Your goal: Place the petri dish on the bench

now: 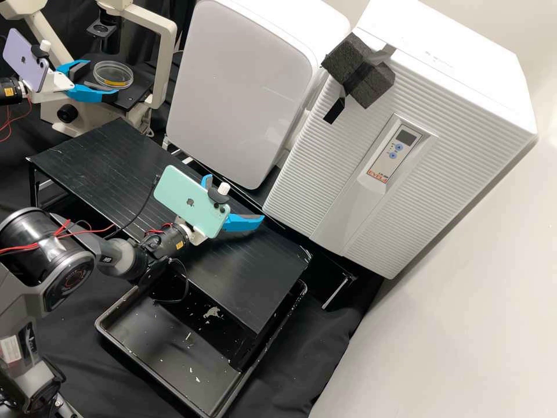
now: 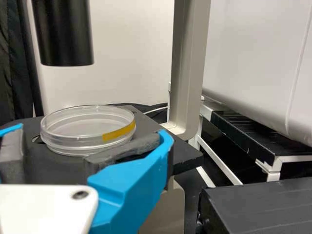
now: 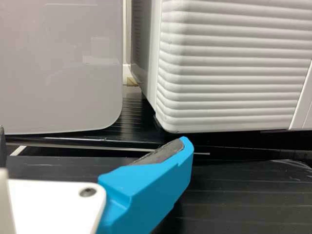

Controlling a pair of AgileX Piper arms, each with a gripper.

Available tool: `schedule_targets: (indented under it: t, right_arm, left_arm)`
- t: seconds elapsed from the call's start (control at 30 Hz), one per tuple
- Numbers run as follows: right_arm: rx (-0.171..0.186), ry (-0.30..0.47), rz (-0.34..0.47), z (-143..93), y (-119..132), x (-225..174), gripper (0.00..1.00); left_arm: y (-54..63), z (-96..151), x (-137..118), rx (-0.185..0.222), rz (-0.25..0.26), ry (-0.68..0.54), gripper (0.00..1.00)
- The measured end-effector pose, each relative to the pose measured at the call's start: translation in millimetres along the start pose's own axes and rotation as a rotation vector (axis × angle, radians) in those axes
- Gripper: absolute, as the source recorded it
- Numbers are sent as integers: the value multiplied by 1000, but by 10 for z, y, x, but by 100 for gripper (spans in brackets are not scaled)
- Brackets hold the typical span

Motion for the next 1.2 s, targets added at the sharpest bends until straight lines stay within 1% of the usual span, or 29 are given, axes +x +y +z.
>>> schedule_targets:
  t: [0.07,0.23,0.33,0.6,0.97,1.13,1.2]
  right_arm:
    - [0,0,0,0,0,0,100]
    - [0,0,0,0,0,0,100]
    - [0,0,0,0,0,0,100]
    - [0,0,0,0,0,0,100]
    - [0,0,0,0,0,0,100]
    - [0,0,0,0,0,0,100]
    - [0,0,0,0,0,0,100]
  left_arm:
    - [0,0,0,6,0,0,100]
    - [-1,-19,-1,-3,-2,16,100]
    - [9,-27,6,5,-3,21,100]
    - [27,-57,14,4,-3,32,100]
    - [148,-83,198,9,-20,56,100]
    - [165,-111,271,8,-14,62,100]
    - [153,-124,278,5,-17,67,100]
